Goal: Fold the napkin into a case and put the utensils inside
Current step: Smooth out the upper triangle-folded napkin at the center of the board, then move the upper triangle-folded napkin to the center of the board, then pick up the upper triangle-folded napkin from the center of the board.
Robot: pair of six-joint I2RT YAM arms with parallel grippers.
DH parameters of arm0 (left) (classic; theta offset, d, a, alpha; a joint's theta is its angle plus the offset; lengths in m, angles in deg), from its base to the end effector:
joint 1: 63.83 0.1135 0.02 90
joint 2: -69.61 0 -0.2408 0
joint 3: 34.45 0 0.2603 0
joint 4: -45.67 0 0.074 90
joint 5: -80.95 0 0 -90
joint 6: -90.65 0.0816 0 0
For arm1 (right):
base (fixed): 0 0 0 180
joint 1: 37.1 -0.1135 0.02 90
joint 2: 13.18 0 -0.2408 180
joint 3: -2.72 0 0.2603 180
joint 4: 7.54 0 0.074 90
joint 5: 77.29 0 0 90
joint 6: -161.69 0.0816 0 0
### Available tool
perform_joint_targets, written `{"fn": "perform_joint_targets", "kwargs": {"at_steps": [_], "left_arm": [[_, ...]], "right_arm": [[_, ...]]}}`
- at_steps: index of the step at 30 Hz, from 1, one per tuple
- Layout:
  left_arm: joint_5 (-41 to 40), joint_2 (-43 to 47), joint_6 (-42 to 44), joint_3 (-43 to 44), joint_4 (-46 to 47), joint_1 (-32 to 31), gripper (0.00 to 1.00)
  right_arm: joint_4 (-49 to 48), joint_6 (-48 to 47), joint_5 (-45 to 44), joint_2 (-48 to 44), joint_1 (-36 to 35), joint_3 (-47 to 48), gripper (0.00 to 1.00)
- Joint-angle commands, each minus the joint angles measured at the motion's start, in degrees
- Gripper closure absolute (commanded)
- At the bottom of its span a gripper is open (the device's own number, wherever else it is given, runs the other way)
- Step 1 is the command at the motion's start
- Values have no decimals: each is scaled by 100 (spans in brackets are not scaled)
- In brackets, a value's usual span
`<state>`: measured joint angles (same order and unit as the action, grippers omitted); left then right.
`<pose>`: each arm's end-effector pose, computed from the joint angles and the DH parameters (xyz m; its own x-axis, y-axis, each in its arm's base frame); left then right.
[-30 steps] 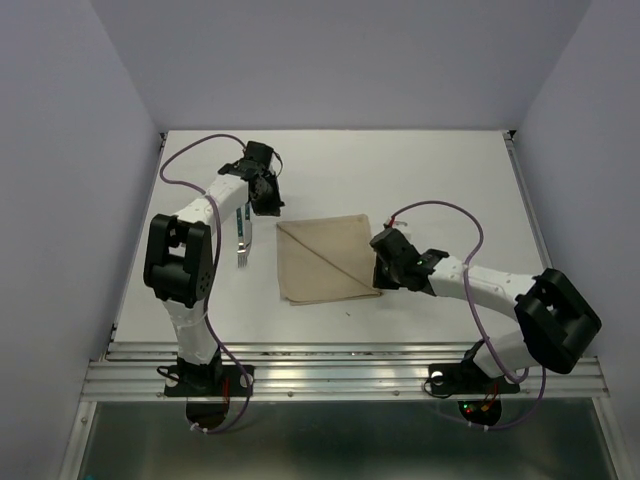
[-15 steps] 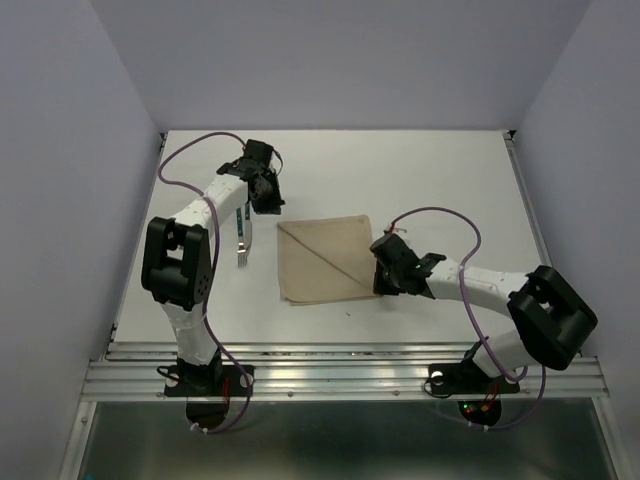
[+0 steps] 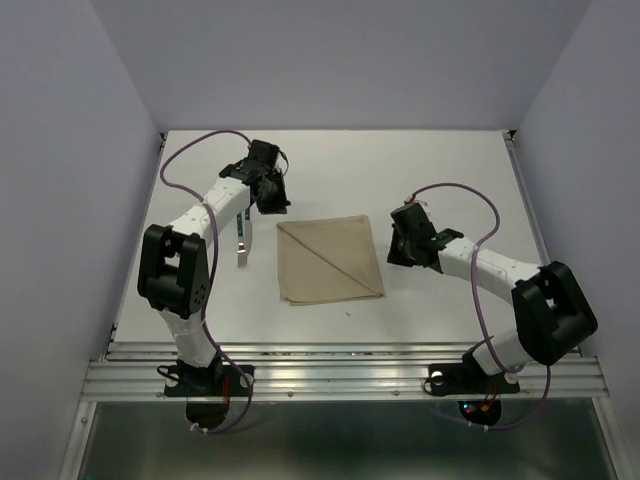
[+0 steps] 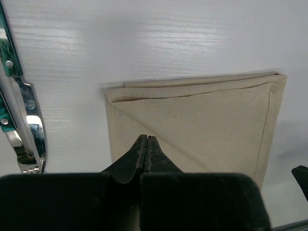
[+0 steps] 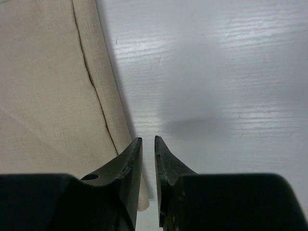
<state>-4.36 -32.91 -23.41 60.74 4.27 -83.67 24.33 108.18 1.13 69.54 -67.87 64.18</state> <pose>0.4049 -0.1532 0.1986 -0.8042 -0.1418 -0.5772 0.0670 0.9433 -0.3250 0.2871 0.1519 0.1348 -0.7891 0.2082 -0.5779 0.0890 0.9697 0.2277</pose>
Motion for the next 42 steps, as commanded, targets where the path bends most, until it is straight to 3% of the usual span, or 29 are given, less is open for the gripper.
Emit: {"fn": "perform_joint_targets", "kwargs": {"at_steps": [1, 6, 12, 21, 24, 26, 30, 34, 42], "left_arm": [[-117, 443, -20, -127, -49, -29, 96], [-135, 496, -21, -74, -66, -38, 95], [-232, 487, -3, 31, -146, -56, 90], [-328, 628, 15, 58, -216, -126, 69], [-407, 724, 15, -4, -233, -231, 62], [-642, 803, -20, -109, -225, -354, 60], [-1013, 953, -240, -399, -163, -819, 57], [-1233, 1085, -573, -680, -40, -1643, 54], [-2138, 313, -1321, -418, -488, -3376, 54]], "right_arm": [[17, -248, 296, 183, -9, -67, 81], [-70, -230, 620, 166, -9, -410, 83], [-324, 156, 858, 200, -613, -665, 83], [-633, 772, 938, 614, -1660, -279, 85], [-467, 763, 447, 351, -1661, -305, 82], [-282, 597, 86, 88, -1495, -331, 80], [-211, 350, 366, -325, -494, -621, 77], [-220, 25, 638, -546, 446, -692, 64], [-325, -160, 946, -335, 1134, -578, 56]]}}
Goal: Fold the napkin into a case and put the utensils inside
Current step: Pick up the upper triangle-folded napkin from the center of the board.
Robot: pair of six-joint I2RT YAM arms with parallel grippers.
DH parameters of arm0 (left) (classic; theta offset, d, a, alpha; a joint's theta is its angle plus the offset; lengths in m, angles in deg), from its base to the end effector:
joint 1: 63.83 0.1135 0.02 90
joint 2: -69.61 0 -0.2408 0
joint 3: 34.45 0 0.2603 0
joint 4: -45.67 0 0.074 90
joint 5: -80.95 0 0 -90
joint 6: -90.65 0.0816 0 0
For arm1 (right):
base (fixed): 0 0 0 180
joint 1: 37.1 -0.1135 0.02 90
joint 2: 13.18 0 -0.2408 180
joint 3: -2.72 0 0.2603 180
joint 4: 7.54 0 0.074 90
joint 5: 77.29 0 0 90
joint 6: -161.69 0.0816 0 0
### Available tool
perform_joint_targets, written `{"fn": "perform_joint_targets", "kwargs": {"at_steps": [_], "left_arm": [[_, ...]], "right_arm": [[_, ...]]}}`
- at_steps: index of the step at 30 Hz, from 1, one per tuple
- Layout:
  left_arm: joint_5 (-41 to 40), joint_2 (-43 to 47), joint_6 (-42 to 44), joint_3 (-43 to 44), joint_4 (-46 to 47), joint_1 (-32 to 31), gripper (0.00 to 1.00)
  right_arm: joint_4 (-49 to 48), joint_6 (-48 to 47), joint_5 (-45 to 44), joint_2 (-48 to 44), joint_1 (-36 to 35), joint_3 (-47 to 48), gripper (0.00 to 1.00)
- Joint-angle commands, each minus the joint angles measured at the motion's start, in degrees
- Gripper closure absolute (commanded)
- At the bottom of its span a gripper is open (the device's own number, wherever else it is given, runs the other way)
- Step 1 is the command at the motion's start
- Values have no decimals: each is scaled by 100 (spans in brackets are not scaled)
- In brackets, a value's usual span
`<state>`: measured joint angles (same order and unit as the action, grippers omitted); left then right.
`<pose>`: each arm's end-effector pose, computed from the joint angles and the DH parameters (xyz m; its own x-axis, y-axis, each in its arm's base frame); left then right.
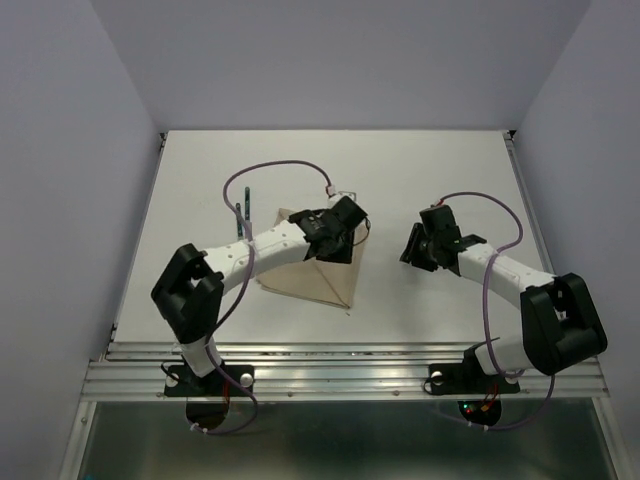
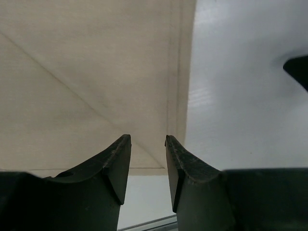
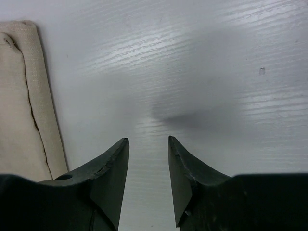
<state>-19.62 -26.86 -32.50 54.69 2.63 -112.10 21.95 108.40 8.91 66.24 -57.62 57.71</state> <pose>0.2799 -0.2913 0.2008 -0.7878 0.0757 -0.6113 0.2687 0.9352 -0.2305 0.2869 0.1016 0.1169 -0.7940 0.3397 -0.5041 0.2014 0.9295 0.3091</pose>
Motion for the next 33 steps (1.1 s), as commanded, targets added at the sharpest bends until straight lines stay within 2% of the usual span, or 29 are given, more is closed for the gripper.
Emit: {"fn": "perform_joint_targets", "kwargs": {"at_steps": [1, 3, 7, 14, 29, 33], "left_arm": [[-683, -520, -490, 293, -385, -665, 54], [-849, -706, -552, 425, -517, -998, 53], [-1087, -1075, -702, 523, -720, -1377, 43], [-903, -1173, -676, 399, -571, -1641, 42], [-903, -1445, -702, 303, -658, -1817, 59], [-921, -1419, -711, 127, -571, -1826, 60]], "right_arm": [[-104, -182, 160, -23, 161, 69, 54], [-105, -217, 142, -49, 214, 61, 52], [-96, -296, 98, -137, 276, 25, 49], [-122, -313, 115, -93, 276, -27, 48], [-192, -305, 160, -49, 276, -36, 47], [-184, -305, 151, -93, 276, -45, 47]]}}
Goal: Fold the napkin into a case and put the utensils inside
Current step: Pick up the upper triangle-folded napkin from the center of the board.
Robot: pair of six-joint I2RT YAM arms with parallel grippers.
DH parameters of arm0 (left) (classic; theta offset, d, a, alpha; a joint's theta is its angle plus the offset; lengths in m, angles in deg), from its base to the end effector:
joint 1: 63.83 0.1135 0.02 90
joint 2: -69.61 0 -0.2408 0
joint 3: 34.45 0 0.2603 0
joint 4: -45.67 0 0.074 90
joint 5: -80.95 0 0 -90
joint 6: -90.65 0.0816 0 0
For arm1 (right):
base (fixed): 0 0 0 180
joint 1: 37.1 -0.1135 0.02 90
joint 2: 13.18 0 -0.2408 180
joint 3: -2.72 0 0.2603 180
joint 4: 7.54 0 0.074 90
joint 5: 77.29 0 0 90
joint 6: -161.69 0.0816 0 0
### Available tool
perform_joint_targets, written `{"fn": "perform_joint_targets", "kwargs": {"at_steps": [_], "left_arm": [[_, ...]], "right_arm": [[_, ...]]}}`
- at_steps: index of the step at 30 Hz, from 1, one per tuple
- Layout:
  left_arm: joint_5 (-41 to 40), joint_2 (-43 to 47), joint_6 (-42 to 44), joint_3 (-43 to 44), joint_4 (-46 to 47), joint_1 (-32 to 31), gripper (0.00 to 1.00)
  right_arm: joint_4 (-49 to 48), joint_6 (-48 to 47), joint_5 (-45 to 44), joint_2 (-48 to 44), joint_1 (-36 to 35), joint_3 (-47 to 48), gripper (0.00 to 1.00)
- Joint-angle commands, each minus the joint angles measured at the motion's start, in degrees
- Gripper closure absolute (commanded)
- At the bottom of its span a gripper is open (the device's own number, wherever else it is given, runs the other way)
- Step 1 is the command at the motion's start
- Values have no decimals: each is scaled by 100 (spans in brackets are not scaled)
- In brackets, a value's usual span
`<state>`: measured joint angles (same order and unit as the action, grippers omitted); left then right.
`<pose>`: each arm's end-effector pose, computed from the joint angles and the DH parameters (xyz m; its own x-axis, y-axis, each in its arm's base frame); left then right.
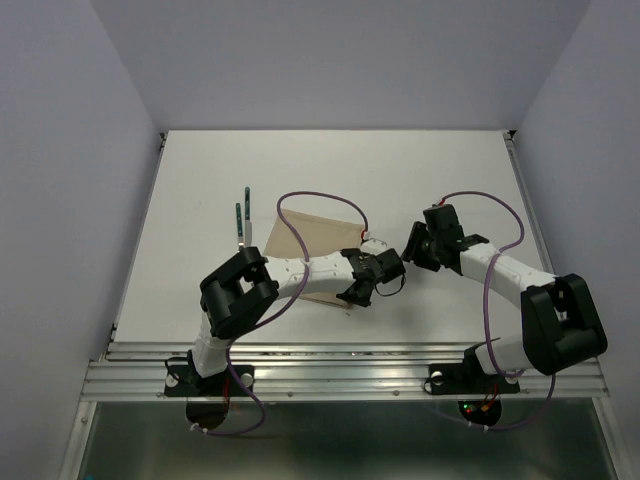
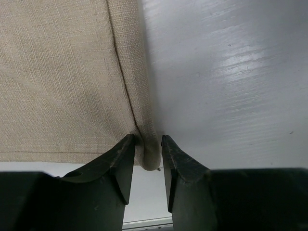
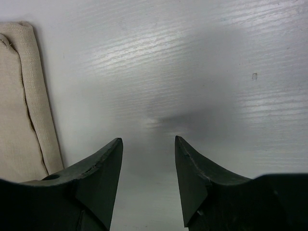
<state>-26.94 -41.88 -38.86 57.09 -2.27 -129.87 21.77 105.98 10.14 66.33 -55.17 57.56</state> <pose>0.1894 -0.3645 0.1082 -0.8137 0.3401 -0.4715 0.3954 0.9183 -0.0199 0.2903 0.0909 0.1158 -0.7957 0.3324 -0.5063 0.1979 0.9328 0.3013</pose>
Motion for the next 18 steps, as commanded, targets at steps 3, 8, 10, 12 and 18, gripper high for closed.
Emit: {"fn": "perform_joint_targets", "kwargs": {"at_steps": [3, 8, 10, 12, 18], "left_arm": [[-180, 91, -66, -245, -11, -49, 59], [-5, 74, 22, -552, 296, -49, 58], [49, 48, 57, -684, 454, -49, 58], [110, 4, 92, -737, 534, -49, 60], [242, -84, 364, -904, 833, -14, 93]], "right_arm": [[-166, -62, 28, -137, 31, -47, 47], [-166, -53, 28, -172, 31, -82, 47], [-166, -36, 20, -198, 31, -91, 47], [-175, -36, 20, -225, 31, -100, 47], [-149, -36, 19, -304, 31, -126, 47]]}}
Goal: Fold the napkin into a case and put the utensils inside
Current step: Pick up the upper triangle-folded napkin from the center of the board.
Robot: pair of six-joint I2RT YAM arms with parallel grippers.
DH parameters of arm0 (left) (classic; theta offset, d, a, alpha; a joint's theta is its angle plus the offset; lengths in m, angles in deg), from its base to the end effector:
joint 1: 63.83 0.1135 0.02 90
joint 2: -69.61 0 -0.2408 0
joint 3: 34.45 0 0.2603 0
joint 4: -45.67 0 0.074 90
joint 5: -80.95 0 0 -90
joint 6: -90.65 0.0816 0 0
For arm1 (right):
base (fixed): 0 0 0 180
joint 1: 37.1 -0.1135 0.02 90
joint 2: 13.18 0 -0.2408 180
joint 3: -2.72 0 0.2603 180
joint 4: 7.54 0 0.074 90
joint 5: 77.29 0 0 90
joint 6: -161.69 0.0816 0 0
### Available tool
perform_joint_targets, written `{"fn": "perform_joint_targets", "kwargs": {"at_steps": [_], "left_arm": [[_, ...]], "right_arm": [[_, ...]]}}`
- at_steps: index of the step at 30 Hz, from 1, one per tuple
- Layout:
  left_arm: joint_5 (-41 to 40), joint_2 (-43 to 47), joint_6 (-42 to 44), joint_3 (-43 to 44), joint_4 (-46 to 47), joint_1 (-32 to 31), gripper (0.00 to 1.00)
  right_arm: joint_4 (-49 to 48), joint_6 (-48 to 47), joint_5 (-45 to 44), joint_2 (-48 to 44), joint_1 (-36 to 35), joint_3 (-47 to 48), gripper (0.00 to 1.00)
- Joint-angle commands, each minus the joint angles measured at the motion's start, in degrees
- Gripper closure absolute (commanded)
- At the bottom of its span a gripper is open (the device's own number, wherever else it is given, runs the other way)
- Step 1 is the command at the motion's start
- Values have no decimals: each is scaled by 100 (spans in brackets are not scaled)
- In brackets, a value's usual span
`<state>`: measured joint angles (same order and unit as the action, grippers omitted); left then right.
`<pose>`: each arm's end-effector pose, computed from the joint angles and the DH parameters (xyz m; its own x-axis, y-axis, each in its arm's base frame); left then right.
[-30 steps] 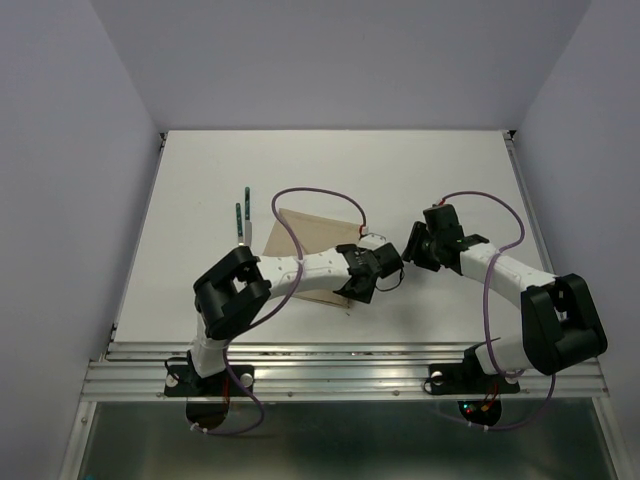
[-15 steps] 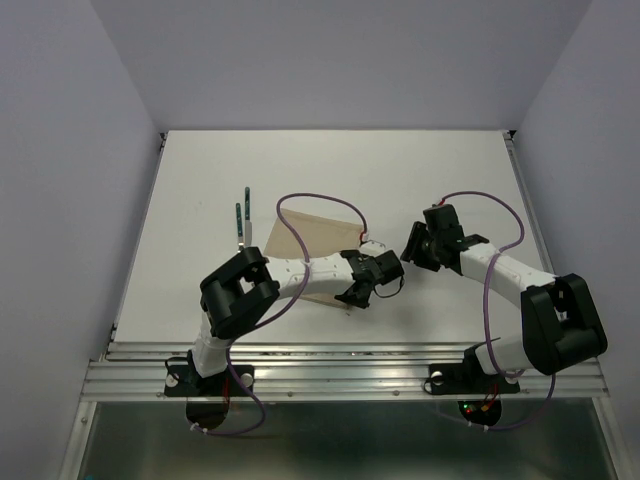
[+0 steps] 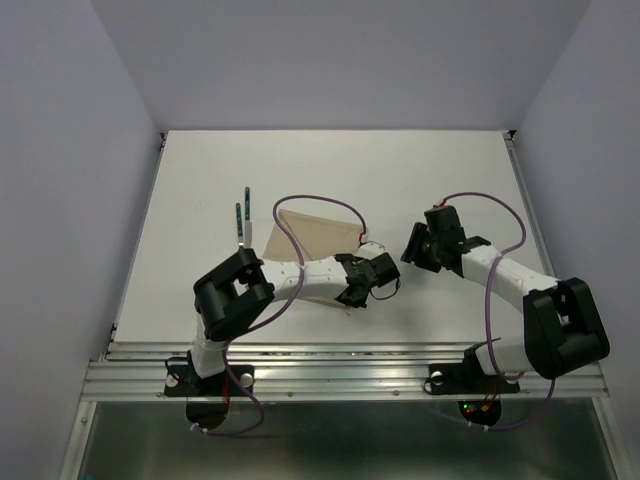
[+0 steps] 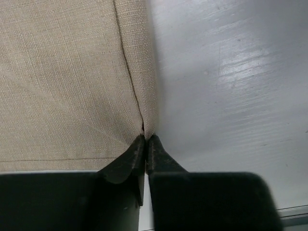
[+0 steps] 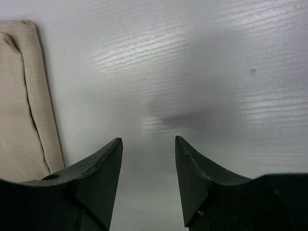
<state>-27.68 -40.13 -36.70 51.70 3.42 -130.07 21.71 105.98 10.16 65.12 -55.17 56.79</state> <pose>0.1858 -0.3573 0.0979 -0.7864 0.3596 -0.5022 0.4245 0.9053 -0.0166 0.2874 0.0899 0.1175 -0.7916 0.3337 -0.5118 0.1952 0.9319 0.3057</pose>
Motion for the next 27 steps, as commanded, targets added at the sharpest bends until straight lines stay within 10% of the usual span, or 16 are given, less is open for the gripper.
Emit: {"fn": "perform_joint_targets", "kwargs": {"at_steps": [1, 11, 27], "left_arm": [[334, -181, 209, -391, 300, 6, 97], [781, 1199, 1044, -795, 1082, 111, 100], [1327, 1710, 1168, -1024, 1434, 366, 100]], "right_arm": [[-151, -53, 52, -184, 31, -41, 47], [-774, 262, 2036, 150, 31, 275, 29], [-2251, 1185, 3189, 1397, 31, 477, 28]]}}
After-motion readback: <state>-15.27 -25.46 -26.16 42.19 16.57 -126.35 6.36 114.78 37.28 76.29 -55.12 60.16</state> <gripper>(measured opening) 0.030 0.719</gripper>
